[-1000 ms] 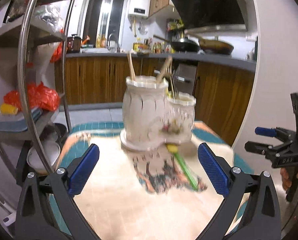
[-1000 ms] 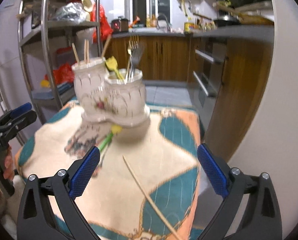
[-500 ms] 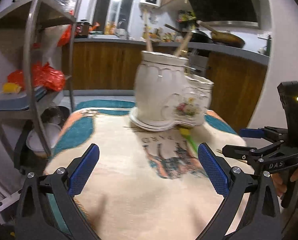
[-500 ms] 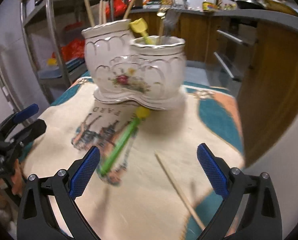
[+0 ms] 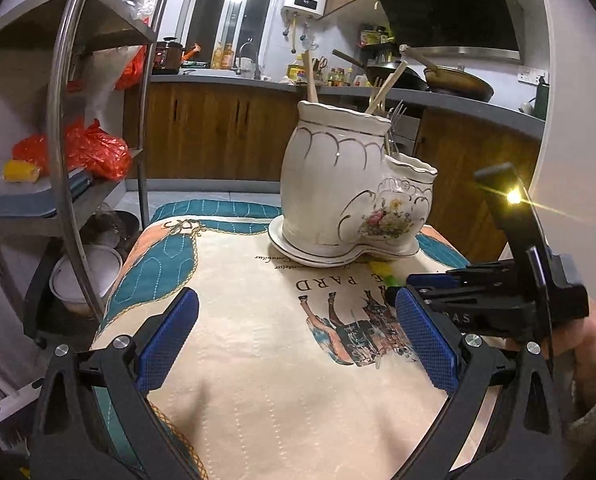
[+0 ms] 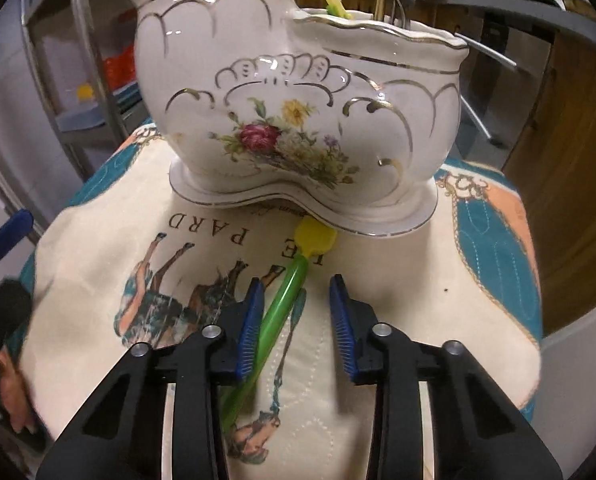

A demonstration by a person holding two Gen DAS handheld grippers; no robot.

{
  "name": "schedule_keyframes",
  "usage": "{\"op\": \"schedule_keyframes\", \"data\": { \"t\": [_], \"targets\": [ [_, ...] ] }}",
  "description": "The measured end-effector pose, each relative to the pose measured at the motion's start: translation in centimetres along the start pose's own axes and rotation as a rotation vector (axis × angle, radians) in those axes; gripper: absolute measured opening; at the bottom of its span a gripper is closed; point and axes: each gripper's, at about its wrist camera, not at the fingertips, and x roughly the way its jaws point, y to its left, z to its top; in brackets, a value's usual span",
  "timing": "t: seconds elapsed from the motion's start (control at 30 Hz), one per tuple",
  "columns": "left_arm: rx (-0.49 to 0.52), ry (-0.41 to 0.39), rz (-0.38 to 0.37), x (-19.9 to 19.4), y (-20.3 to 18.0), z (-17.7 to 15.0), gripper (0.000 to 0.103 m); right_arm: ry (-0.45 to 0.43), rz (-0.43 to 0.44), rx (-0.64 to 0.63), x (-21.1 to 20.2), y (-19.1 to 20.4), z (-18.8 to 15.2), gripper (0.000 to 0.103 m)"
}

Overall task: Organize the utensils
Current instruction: 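Grasp the green-handled yellow tulip utensil with the right tool and lift it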

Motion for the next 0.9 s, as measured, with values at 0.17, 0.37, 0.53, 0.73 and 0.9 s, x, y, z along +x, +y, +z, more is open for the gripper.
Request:
{"op": "schedule_keyframes", "data": {
  "t": [0.17,0.37,0.53,0.73,0.9],
  "targets": [
    [-0.006,0.005,-0.001,0.1,0.2,0.0,0.097,0.014,0.04,0.006,0.0,0.6,0.1,0.012],
    [0.016,0.018,0.001,-0.1,-0.5,-0.2,0.097,-0.016,0.129,0.09,-1.8,-0.7,-0.6,0.01],
    [0.063,0.074,-0.072,0.2,-2.8,-0.1,0.097,-0.129,0.144,0.095,-7.4,-2.6,-2.4,0.01],
    [0.102,0.176,-0.125,1.5,-8.0,-0.2,0.097,-0.243,0.103,0.138,-13.2,-6.8,-4.3,0.01],
    [0.019,0.291,-0.124,3.1,-12.5,-0.4,0.086,-0.303,0.059,0.155,-16.4,-9.7,-6.6,0.01]
  ]
}}
